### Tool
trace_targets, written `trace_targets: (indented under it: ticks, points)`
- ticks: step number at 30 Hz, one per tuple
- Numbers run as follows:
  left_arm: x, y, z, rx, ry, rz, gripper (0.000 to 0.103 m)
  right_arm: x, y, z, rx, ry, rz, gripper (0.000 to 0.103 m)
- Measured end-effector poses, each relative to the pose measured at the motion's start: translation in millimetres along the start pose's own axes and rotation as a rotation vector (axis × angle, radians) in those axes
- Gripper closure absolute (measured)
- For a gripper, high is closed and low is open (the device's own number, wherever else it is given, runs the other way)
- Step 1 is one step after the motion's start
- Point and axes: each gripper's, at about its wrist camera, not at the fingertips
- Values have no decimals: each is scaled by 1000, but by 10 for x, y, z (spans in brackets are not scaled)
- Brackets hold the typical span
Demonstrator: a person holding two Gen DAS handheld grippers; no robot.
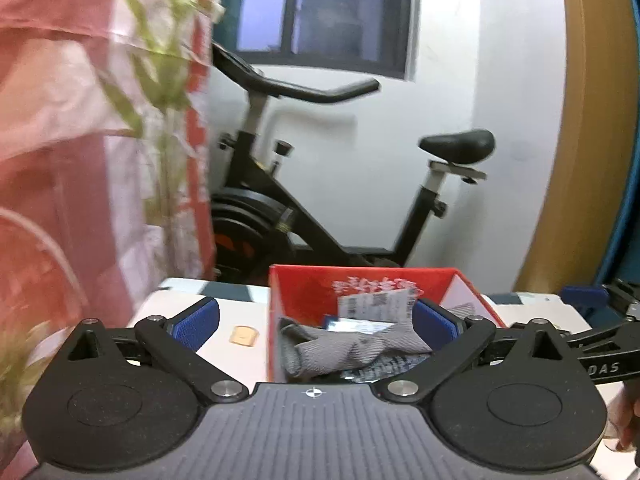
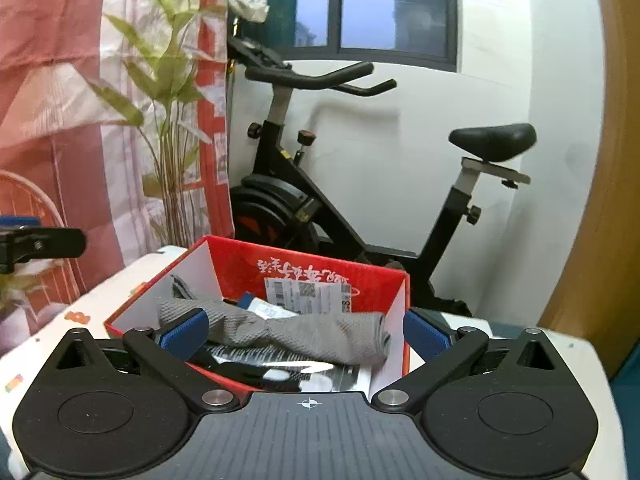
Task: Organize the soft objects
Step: 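Lower the grey cloth into the red box and open both grippers, then move both tools to the white packet of green cables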
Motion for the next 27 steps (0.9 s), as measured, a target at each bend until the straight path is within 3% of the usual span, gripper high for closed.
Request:
trace_targets:
  ticks: [6, 12, 17, 20, 22, 27]
  points:
    - [173, 260, 86, 4, -56, 21, 0, 51, 356, 91, -65, -8, -56, 0]
    - [-39, 599, 128, 37, 12, -78, 1, -117, 866, 186, -141, -17, -141, 0]
    - [-335, 871, 107, 87, 95, -199, 18, -342, 1199, 94, -116, -45, -202, 1]
    - [-458, 1007, 130, 92, 128, -258, 27, -458, 1349, 49, -108, -50, -240, 7]
    - [-531, 1109, 152, 100, 177, -311, 44, -511, 1435, 33, -122, -50, -266, 7]
    - [-653, 1308, 182, 126, 245, -387, 55, -522, 1587, -2, -149, -70, -266, 7]
Point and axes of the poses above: each gripper's, at about its wrist camera, not at the fingertips, and x roughly against the way its jaws point, z to its right, y to its underside
